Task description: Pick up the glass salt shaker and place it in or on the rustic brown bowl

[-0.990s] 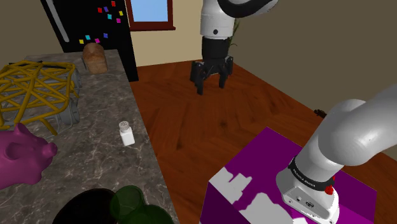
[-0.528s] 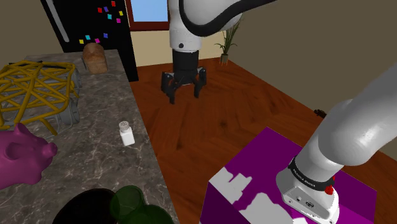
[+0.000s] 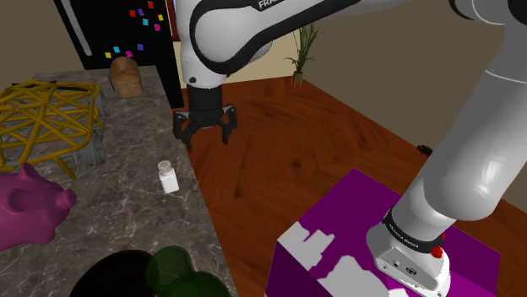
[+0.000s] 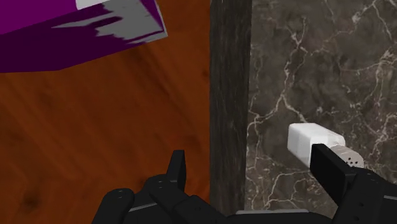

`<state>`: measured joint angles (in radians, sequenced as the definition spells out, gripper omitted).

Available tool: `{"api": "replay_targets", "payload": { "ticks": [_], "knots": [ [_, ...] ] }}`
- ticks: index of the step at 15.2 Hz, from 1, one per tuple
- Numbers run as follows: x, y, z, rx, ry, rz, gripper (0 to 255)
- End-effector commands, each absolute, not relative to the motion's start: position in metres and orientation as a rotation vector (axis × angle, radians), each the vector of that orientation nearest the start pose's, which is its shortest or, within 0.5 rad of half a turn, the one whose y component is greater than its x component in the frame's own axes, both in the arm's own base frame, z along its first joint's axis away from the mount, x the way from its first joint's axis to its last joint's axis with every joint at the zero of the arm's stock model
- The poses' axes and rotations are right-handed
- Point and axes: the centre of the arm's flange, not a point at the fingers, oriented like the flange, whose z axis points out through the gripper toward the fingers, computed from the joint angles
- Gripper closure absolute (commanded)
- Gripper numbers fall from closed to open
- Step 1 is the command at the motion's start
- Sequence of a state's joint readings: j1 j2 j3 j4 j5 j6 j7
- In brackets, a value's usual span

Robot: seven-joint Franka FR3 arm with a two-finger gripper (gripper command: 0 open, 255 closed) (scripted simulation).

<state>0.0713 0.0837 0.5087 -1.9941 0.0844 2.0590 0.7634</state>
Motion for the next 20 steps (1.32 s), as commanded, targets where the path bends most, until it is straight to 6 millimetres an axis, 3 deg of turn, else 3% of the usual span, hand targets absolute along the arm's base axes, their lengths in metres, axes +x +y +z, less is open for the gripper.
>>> {"api": "replay_targets", "payload": {
  "ticks": [1,9,16,20],
  "knots": [
    [0.494,0.329,0.413,-3.025,0.365,0.117,0],
    [0.552,0.395,0.377,-2.988,0.433,0.109,0],
    [0.55,0.4,0.341,-2.988,0.433,0.109,0],
    [0.55,0.4,0.338,-2.988,0.433,0.109,0]
  ]
}}
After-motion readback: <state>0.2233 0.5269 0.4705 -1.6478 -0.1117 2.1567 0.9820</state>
